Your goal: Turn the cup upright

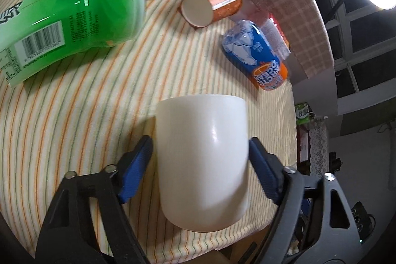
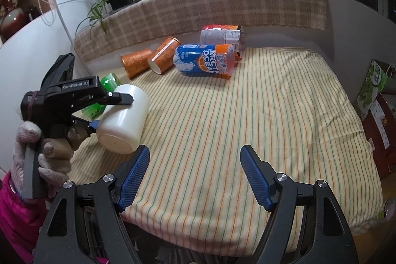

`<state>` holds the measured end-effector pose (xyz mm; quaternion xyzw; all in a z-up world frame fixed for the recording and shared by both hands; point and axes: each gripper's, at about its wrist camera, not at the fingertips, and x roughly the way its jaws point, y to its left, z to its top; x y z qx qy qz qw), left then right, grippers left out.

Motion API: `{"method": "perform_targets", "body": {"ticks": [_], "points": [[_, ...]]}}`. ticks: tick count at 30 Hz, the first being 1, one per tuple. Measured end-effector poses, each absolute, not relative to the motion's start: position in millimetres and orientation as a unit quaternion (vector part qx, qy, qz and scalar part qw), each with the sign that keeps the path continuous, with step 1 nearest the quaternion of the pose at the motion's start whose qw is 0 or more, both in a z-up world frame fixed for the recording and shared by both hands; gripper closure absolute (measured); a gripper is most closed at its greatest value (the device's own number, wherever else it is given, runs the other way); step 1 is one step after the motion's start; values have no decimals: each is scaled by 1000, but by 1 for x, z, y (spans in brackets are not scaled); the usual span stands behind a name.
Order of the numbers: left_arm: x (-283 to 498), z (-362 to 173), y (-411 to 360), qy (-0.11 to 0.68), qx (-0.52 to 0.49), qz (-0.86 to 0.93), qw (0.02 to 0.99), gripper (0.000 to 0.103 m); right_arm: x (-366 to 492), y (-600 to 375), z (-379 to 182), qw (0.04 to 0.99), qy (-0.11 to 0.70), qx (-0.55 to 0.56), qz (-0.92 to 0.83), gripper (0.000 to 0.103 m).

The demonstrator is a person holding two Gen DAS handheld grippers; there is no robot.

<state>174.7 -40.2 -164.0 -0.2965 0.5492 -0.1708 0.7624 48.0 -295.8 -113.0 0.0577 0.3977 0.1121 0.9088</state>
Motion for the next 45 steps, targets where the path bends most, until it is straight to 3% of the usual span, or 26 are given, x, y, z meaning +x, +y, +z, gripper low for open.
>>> {"method": "perform_targets", "body": {"ticks": [29,45], "points": [[139,-109,-77,443,-115,-153,876,27,50,-301,-113,913,393,64,92,28],[128,-111,-100,392,-9,-145,909,27,48,-306,-114,912,395,76,82,28]]}}
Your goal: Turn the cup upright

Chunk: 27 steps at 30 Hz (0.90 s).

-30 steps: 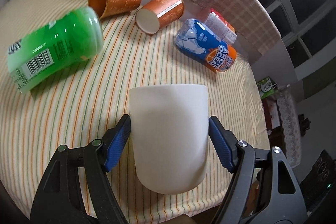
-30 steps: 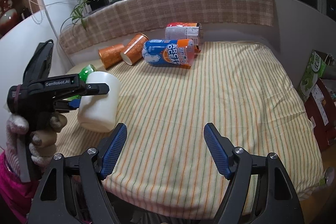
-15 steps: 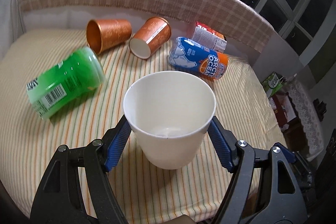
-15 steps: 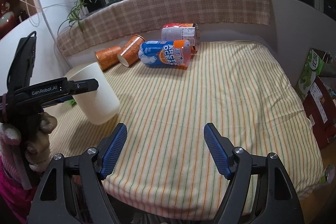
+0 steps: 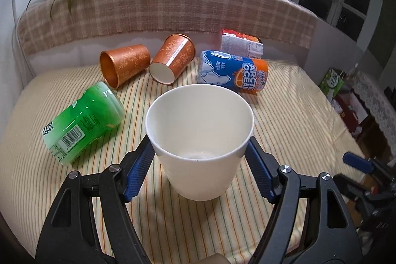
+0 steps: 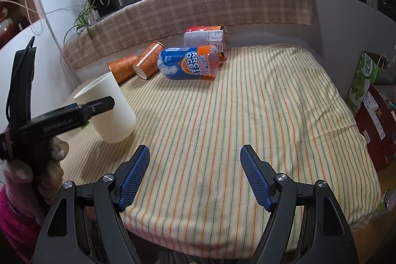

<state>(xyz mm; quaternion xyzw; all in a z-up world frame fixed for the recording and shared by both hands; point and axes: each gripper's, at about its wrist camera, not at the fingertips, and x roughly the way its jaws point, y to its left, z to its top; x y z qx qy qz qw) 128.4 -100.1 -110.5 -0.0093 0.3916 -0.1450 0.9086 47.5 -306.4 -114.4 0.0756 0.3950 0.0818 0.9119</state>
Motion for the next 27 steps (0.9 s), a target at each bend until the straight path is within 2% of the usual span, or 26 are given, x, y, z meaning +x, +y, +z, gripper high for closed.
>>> {"method": "perform_targets", "body": {"ticks": [10,23,27], "points": [[114,-120,-115,384,37,-167,907,27,48,-307,-112,913,392,81,78,28],[108,-120,-107,393,23,-196,898,27,47,-303,-108,914,389,80,80,28],[106,-118,-108,391,19,-198,899,24,45,-301,-106,916,387,78,79,28]]}}
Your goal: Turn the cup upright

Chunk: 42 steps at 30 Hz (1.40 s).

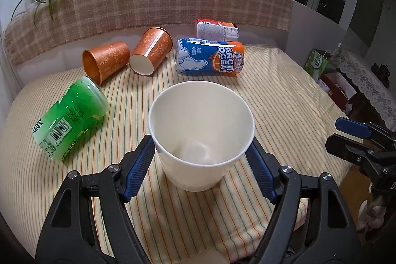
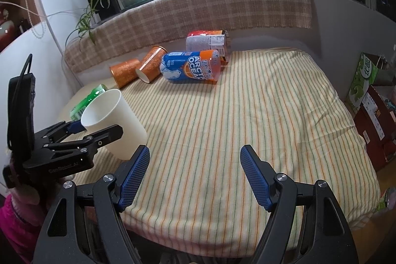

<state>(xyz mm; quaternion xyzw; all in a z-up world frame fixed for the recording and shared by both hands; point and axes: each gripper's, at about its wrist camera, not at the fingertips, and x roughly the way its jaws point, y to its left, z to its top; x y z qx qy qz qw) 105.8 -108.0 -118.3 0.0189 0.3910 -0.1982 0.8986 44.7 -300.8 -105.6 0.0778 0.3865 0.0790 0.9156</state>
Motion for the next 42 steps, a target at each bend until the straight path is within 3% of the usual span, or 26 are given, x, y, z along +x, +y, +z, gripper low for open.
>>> {"method": "perform_targets", "body": {"ticks": [11,23,26,32,42], "points": [[81,-103,-92,373,17,-201,906,21,37,-299,-94,925,367,72,69,28],[33,-58,-37,275,-4,-127,953,20,25,-282,-69,950,311,32,30,27],[22,-48,-26,244,-13,-106,964,10,21,-276,-62,957,290,17,17,26],[5,-38,-15,193,-11,-73,978,1,12,-264,-50,969,247,-9,-12,23],[-4,-35,-8,176,-6,-53,983,1,3,-262,-40,978,200,-20,-57,19]]}}
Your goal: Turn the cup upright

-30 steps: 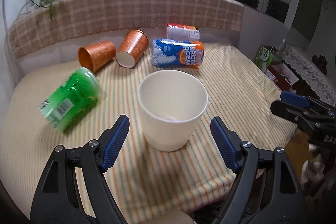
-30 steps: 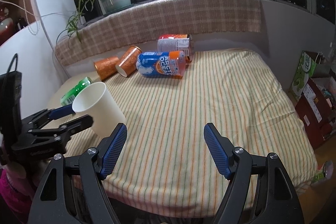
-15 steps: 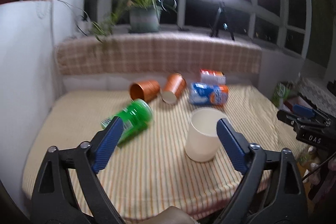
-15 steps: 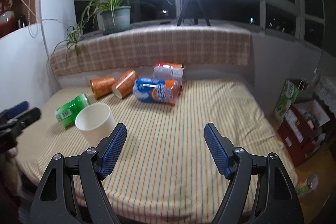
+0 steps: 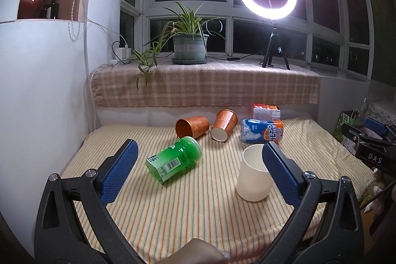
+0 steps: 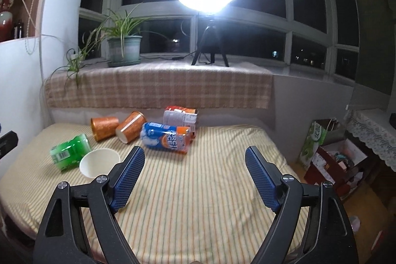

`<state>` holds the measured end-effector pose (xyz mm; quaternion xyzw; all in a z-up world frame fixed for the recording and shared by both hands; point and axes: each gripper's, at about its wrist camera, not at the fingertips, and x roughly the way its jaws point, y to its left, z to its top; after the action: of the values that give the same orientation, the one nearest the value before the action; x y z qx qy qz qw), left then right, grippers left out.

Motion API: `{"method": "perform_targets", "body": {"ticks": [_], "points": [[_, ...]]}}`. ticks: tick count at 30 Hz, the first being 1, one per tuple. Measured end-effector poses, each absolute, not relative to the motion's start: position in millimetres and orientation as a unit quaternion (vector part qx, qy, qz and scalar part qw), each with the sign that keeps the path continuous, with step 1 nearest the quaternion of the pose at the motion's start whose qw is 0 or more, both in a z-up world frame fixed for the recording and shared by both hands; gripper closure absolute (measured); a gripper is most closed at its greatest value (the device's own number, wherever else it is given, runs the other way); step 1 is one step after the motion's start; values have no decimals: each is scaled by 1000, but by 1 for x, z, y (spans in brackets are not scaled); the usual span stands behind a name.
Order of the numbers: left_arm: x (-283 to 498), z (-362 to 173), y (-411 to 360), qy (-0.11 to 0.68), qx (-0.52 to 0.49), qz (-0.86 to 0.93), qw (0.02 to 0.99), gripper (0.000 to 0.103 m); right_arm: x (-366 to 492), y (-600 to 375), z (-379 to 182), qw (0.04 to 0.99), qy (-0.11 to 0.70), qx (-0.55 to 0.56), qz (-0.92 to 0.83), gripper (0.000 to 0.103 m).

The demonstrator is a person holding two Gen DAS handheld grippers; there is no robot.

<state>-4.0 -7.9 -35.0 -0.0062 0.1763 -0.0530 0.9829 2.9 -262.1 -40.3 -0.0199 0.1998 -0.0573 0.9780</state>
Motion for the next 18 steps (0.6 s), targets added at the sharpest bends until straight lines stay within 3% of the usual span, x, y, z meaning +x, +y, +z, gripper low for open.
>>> {"method": "perform_targets", "body": {"ticks": [18], "points": [[-17,-27,-16,152,31,-26,988,0,-2,-262,-33,981,181,-16,-69,19]]}}
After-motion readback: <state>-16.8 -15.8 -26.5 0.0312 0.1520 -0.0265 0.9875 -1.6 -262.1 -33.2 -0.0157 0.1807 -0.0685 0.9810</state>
